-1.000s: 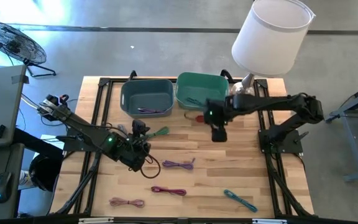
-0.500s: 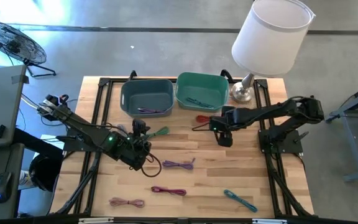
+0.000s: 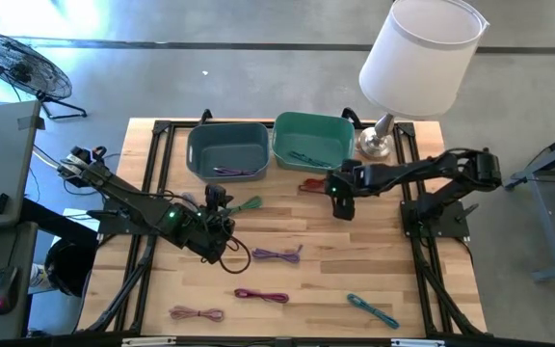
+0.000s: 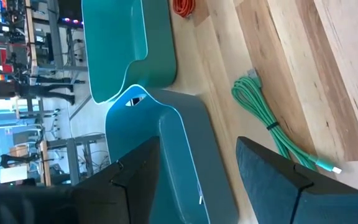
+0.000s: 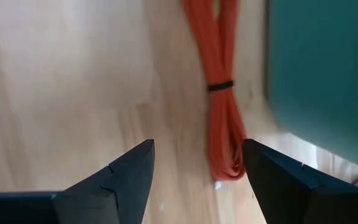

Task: Pick & Place USB Port
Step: Put the orange charger cable into the blue bin

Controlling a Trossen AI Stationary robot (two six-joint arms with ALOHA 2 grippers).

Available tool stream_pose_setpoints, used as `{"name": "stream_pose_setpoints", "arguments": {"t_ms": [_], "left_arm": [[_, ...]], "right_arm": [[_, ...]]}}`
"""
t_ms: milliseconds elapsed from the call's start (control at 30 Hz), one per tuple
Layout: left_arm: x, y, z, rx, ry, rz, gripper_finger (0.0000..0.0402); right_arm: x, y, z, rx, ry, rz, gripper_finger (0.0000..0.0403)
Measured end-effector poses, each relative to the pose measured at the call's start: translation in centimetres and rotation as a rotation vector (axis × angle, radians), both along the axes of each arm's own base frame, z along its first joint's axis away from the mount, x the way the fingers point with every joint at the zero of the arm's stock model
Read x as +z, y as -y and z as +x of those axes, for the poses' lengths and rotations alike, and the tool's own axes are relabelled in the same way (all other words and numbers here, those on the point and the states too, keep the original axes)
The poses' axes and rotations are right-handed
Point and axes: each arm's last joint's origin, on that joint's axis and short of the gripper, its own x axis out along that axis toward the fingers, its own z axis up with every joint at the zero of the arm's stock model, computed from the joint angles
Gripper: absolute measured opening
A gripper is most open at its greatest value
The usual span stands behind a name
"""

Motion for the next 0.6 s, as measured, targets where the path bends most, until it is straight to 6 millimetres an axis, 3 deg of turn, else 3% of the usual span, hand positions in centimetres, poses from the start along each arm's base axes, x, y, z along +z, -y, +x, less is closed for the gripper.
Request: {"name": "stream_pose_setpoints", "arguments": {"t_ms": [267, 600], "left_arm": [[0.0, 0.0, 0.0, 0.002, 0.002, -0.008, 0.0206], [-0.1, 0.1, 0.0, 0.007, 0.004, -0.037, 0.0206]], "right_arm": [[-0.1, 1.7, -0.3, -0.073, 0.024, 0.039, 0.0236], [-0.4, 1.8, -0.4, -0.078, 0.043, 0.066, 0.0236]]}}
